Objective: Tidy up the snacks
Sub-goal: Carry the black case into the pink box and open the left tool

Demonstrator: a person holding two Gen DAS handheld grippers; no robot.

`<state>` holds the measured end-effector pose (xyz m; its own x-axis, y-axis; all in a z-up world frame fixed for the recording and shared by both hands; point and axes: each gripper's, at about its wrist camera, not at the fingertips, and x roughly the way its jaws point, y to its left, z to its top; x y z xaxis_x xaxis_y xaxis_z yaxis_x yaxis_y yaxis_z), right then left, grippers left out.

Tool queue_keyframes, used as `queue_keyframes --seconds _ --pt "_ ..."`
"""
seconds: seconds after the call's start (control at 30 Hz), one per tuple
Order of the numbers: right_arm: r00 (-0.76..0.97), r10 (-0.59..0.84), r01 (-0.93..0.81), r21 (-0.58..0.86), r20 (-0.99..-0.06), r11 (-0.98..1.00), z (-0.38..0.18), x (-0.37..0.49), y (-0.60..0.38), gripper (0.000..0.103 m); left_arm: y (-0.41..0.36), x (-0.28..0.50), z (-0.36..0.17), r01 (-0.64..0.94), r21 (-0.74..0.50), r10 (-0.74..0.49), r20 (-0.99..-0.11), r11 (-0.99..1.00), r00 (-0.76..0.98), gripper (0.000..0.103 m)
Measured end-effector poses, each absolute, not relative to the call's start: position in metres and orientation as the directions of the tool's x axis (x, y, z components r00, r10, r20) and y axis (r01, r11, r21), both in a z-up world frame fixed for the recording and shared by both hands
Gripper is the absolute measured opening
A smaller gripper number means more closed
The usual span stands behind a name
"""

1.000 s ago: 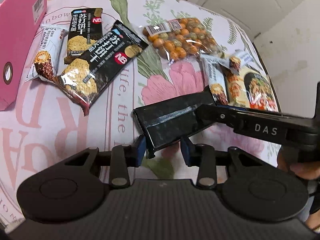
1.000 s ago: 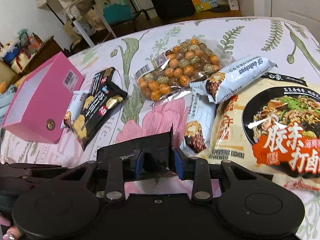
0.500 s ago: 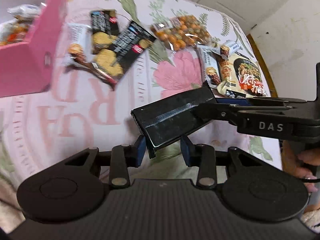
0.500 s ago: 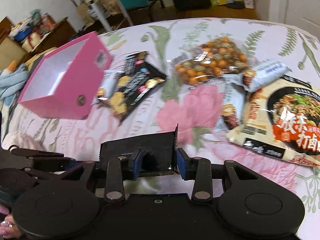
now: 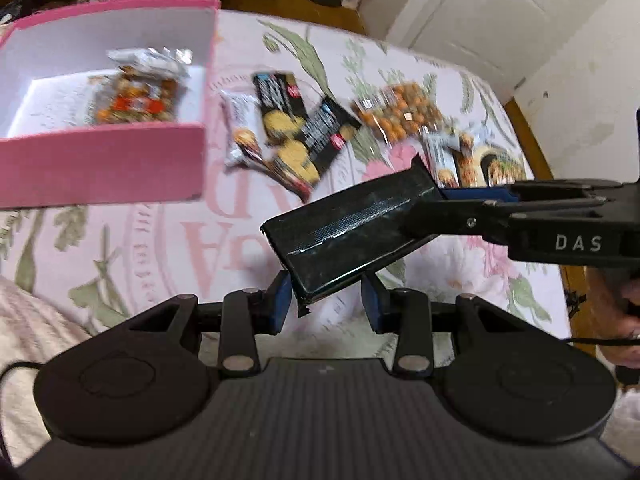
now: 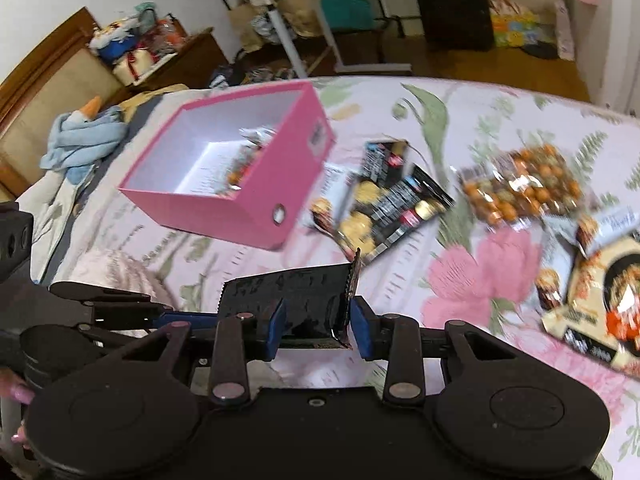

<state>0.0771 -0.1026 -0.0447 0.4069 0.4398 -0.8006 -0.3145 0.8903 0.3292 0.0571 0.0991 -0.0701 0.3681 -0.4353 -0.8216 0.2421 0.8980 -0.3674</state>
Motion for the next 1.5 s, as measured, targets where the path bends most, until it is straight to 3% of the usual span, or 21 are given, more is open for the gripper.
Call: queue_keyframes --seconds 0.23,0.53,0.8,0.97,1.07,1.2,1.5 --pt "0.395 0.529 -0.400 0.378 -0.751 0.835 -0.031 0.118 -0.060 0.030 0.157 0.075 -0.051 0.172 -0.370 -0.407 -0.795 0.913 0.449 0.037" --pt "0.383 0.567 -0.433 0.400 -0.729 0.807 -0.037 0.193 0.008 0.030 0.211 0.135 -0.051 0.078 -0.276 -0.275 -0.806 0.958 0.524 0.037" --pt "0.361 0.497 -0.377 0.364 -0.789 0.852 -0.071 0.246 0.044 0.030 0.238 0.199 -0.090 0.033 -0.294 -0.275 -0.841 0.955 0.466 0.037" --pt "0.402 0.424 -0.419 0.249 -0.812 0.873 -0.076 0.249 0.057 0.035 0.228 0.205 -0.103 0.007 -0.249 -0.224 -0.858 0.969 0.463 0.038" --pt "0.444 0.400 -0.435 0.197 -0.802 0.879 -0.071 0.244 0.054 0.038 0.221 0.201 -0.100 -0.008 -0.184 -0.153 -0.843 0.983 0.515 0.042" --pt "0.440 0.467 -0.426 0.279 -0.767 0.861 -0.054 0.235 0.022 0.041 0.213 0.188 -0.088 0.016 -0.153 -0.138 -0.839 0.988 0.527 0.044" --pt "0.423 0.453 -0.379 0.301 -0.785 0.875 -0.010 0.205 -0.054 0.042 0.192 0.152 -0.047 0.122 -0.198 -0.233 -0.828 0.973 0.510 0.044"
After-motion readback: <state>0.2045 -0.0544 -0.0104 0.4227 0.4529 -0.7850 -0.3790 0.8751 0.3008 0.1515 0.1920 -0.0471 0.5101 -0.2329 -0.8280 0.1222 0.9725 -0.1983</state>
